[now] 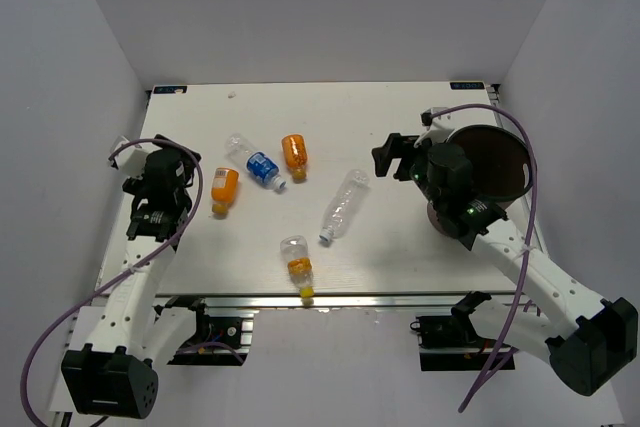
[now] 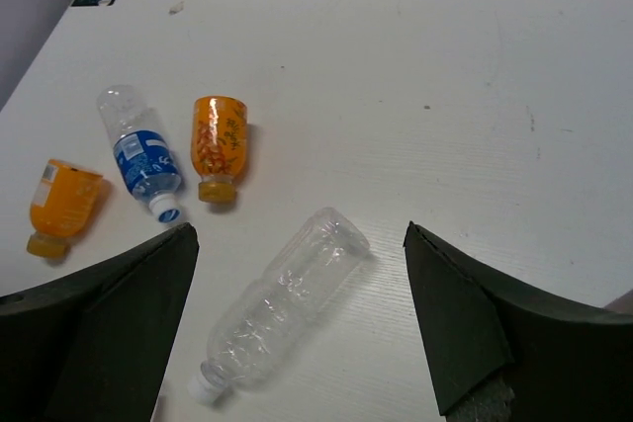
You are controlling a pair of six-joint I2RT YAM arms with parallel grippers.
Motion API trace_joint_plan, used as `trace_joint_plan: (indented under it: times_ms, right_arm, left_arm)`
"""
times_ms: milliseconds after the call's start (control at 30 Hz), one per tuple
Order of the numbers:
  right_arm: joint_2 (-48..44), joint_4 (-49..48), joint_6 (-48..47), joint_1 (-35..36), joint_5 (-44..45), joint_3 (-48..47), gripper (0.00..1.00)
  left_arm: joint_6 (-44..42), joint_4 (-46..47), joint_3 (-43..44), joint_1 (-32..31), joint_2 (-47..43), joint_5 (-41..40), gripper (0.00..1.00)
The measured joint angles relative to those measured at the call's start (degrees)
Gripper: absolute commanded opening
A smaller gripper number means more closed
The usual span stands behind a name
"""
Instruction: Put the plastic bottles in the bin
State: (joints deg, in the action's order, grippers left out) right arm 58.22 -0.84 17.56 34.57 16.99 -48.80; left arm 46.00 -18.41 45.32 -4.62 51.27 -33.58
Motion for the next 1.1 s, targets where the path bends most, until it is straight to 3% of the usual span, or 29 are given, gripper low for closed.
trace_joint_plan:
  times_ms: [167, 367, 667, 967, 1067, 1100]
  right_arm:
    - [1.5, -0.7, 0.6, 0.0, -5.2, -0.6, 0.89]
    - [13.4, 6.8, 2.5, 0.9, -10.4, -9.1, 0.89]
    - [31.8, 16.9, 8.5, 3.9, -8.7, -14.6, 0.89]
    - [42.2, 14.1, 17.6, 4.9, -4.7, -15.2, 0.89]
    - [44.2, 13.0, 19.3, 4.9, -3.2, -15.2, 0.81]
    - [44.4, 12.8, 19.6, 4.9, -3.0, -15.2, 0.71]
  left_arm:
    - [-0.1, -0.4, -0.1, 0.0, 0.8, -0.1, 0.98]
    - [-0.1, 0.5, -1.2, 0.0, 0.7, 0.3, 0.98]
    - [-0.3, 0.9, -1.3, 0.0, 3.7, 0.9, 0.98]
    - [-0.5, 0.8, -1.3, 0.0, 6.1, 1.5, 0.98]
    - [-0.6, 0.9, -1.3, 0.0, 6.1, 1.5, 0.98]
    - [-0.5, 0.8, -1.3, 0.0, 6.1, 1.5, 0.98]
